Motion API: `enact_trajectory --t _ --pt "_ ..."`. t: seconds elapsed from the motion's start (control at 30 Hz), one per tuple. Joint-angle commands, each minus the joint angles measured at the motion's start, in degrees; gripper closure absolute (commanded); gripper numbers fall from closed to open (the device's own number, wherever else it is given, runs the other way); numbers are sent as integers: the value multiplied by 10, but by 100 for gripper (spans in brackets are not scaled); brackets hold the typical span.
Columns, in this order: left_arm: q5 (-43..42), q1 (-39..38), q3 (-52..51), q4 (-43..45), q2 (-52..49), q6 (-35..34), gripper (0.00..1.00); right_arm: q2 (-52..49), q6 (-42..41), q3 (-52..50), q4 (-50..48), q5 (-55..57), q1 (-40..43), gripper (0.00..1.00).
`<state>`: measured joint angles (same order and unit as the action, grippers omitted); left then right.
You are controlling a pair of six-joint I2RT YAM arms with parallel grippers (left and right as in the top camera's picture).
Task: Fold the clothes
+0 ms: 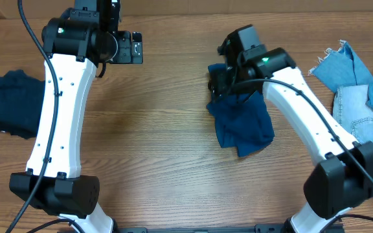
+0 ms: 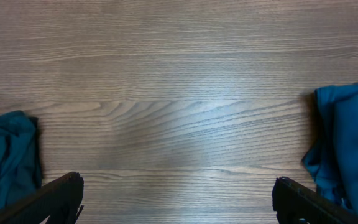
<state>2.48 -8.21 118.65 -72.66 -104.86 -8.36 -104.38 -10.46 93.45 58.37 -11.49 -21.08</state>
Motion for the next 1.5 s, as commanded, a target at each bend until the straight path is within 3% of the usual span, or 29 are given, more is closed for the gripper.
enact_trajectory --t 0.0,0.07,0.23,0.37,0.47,0.67,0.77,1.0,1.13,1.33,1.47 --pt "9 -1 0 0 -1 7 0 16 -1 10 29 1 59 52" --pt "9 -1 0 0 -1 7 0 15 -1 -6 60 0 103 79" --pt "9 -1 0 0 -1 7 0 15 -3 -121 74 -63 85 88" --pt "9 -1 0 0 -1 7 0 15 -18 -212 45 -142 9 88" --pt "9 -1 0 0 -1 7 0 26 -11 -195 42 -140 -30 89" --pt "9 -1 0 0 -1 7 0 83 -5 -49 -9 -44 2 87" --pt "9 -1 0 0 -1 7 0 71 -7 -46 -59 -18 38 85" --pt "9 -1 0 0 -1 7 0 -102 -108 -81 -265 -39 50 90" --pt "9 -1 0 0 -1 7 0 -208 -108 -80 -355 -45 30 85" --pt "9 -1 0 0 -1 7 0 -99 -91 -11 -286 -137 82 79" --pt "9 -1 0 0 -1 7 0 39 -84 -7 -114 -130 127 80"
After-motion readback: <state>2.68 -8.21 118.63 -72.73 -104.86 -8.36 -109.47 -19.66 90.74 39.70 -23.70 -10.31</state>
